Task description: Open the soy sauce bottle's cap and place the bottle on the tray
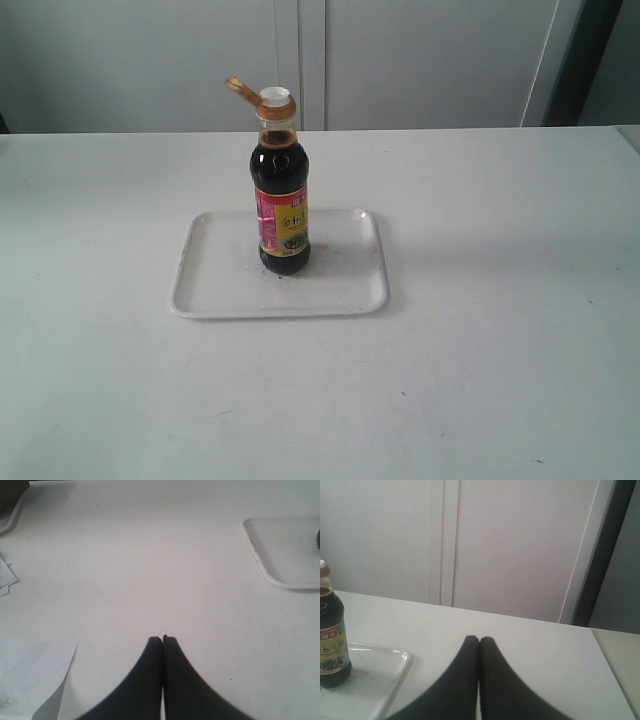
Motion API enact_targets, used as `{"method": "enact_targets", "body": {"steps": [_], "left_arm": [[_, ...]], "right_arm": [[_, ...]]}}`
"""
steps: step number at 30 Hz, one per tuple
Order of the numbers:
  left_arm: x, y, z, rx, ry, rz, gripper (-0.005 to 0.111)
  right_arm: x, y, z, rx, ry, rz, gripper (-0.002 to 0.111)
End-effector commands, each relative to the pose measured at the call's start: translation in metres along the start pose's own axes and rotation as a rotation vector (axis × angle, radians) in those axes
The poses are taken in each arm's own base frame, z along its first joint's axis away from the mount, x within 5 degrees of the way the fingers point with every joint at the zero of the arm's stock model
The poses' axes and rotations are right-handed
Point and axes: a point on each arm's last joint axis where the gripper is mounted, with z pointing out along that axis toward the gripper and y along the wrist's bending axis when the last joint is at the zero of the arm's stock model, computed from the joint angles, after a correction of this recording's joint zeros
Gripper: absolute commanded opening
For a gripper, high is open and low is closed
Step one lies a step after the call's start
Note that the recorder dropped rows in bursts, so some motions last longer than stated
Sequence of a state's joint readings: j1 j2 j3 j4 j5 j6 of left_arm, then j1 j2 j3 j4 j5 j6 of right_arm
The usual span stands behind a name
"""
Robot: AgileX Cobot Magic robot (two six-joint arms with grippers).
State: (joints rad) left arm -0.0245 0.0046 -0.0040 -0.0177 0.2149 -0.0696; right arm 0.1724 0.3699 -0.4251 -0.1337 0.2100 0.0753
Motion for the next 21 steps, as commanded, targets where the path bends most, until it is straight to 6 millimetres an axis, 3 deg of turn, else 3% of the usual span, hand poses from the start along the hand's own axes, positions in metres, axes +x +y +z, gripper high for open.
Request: {"method": "enact_targets", "body": {"steps": [1, 21], "left_arm": [[0.0013, -0.0003, 0.0002, 0.002, 0.002, -0.012, 0.0], [0.0017, -0.0003, 0.0002, 0.003, 0.006, -0.014, 0.0]], "right_arm": [[0.0016, -0.0002, -0.0008, 0.003, -0.002, 0.005, 0.0], [0.0016, -0.0002, -0.0008, 0.003, -0.002, 0.005, 0.0]]}}
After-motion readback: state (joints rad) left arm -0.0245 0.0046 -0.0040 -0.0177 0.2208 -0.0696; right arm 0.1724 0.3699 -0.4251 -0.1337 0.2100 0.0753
